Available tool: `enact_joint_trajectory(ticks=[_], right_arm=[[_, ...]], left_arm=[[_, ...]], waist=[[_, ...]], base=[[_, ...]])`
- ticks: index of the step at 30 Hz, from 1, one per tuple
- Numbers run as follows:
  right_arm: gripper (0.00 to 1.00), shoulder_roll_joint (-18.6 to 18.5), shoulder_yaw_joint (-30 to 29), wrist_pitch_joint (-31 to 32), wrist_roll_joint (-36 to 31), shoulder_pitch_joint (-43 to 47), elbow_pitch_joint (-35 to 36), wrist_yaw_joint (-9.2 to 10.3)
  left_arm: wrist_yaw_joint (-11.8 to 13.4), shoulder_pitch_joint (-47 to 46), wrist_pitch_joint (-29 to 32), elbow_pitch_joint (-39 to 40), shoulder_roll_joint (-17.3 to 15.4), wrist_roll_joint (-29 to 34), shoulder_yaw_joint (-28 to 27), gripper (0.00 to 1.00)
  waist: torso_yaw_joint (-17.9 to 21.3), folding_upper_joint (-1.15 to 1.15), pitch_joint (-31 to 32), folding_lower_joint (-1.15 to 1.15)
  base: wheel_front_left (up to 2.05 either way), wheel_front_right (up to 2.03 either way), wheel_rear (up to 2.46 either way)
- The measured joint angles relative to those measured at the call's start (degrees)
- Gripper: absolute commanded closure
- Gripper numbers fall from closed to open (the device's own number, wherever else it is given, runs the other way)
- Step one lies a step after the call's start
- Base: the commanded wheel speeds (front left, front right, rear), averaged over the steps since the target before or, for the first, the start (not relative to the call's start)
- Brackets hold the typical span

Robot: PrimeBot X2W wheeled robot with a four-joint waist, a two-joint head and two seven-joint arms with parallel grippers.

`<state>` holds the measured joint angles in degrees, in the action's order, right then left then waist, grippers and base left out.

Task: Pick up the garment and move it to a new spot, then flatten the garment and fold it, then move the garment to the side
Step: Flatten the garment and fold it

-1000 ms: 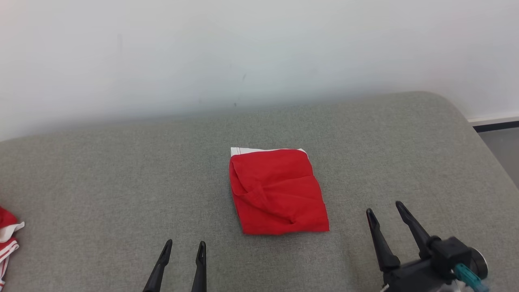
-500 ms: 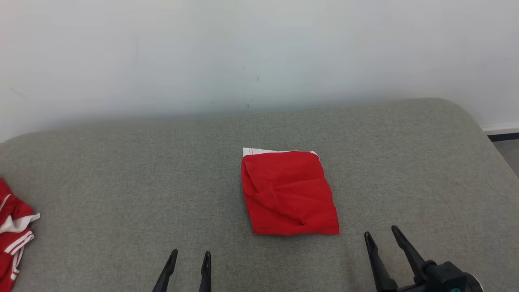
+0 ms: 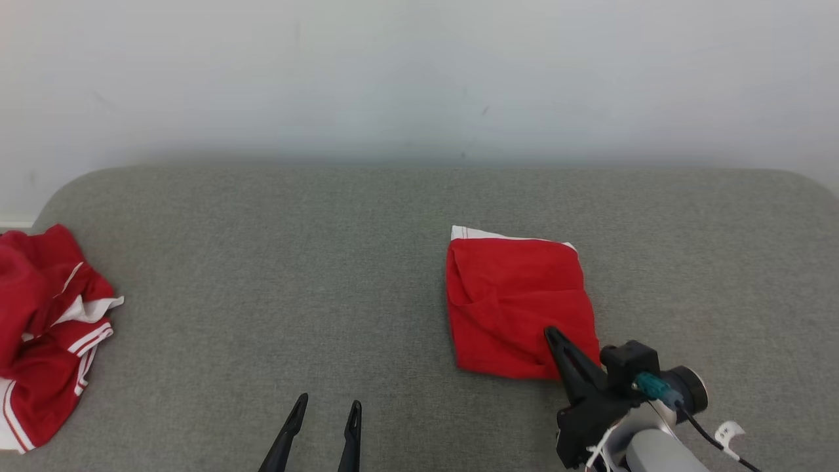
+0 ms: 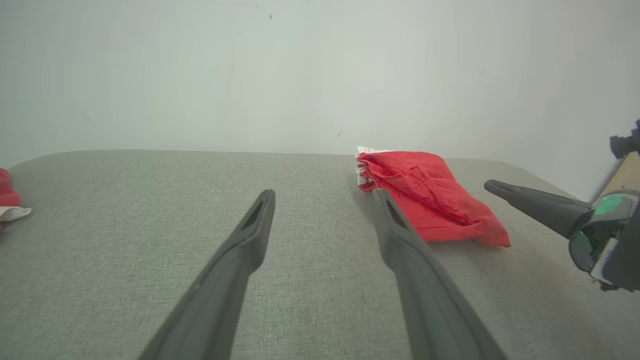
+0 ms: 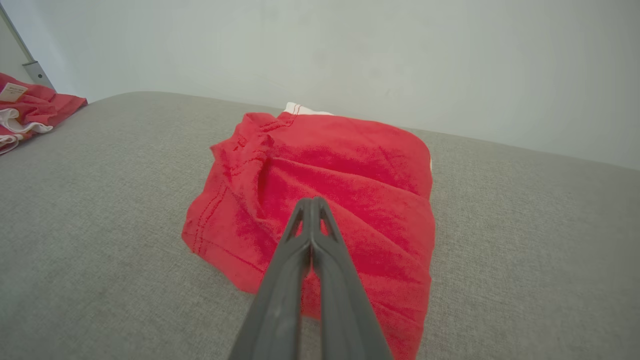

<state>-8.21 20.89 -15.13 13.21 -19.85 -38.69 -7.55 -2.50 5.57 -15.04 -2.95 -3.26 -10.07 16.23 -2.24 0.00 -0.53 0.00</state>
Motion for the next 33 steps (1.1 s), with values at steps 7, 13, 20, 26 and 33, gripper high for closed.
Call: enact_joint_trajectory(ticks=[7,13,20,26,33], right_arm=[[1.00,0.7,2.8,0.0,1.1,-8.8,-11.0,0.00],[1.00,1.4,6.0,0.0,1.9,-12.6,-16.7,0.00],[1.00,3.6,16.3,0.0,4.2,-10.4,-16.1,0.00],[1.00,3.7,23.3,0.0,8.8,-7.2,-11.3,0.00],[0.89,-0.3,19.3,0.0,9.2,-2.7,-0.2,0.00]], left_arm=[[-1.0,-1.8,0.0,-0.5,0.1,0.0,0.8,0.00],[-1.5,-3.6,0.0,-1.1,0.1,-0.1,1.2,0.00],[-1.4,-4.1,0.0,-1.8,0.2,-0.5,0.3,0.00],[-0.5,-3.6,0.0,-1.5,0.3,-0.5,-0.3,0.00],[0.5,-1.7,0.0,-1.1,0.3,-0.6,-0.5,0.00]], waist=[[-3.2,0.00,-2.0,0.00],[-5.5,0.00,-4.0,0.01],[-7.0,0.00,-4.5,0.01],[-6.1,0.00,-2.8,0.00],[-3.5,0.00,-0.7,0.00]], base=[[0.00,0.00,0.00],[0.00,0.00,0.00],[0.00,0.00,0.00],[0.00,0.00,0.00],[0.00,0.00,0.00]])
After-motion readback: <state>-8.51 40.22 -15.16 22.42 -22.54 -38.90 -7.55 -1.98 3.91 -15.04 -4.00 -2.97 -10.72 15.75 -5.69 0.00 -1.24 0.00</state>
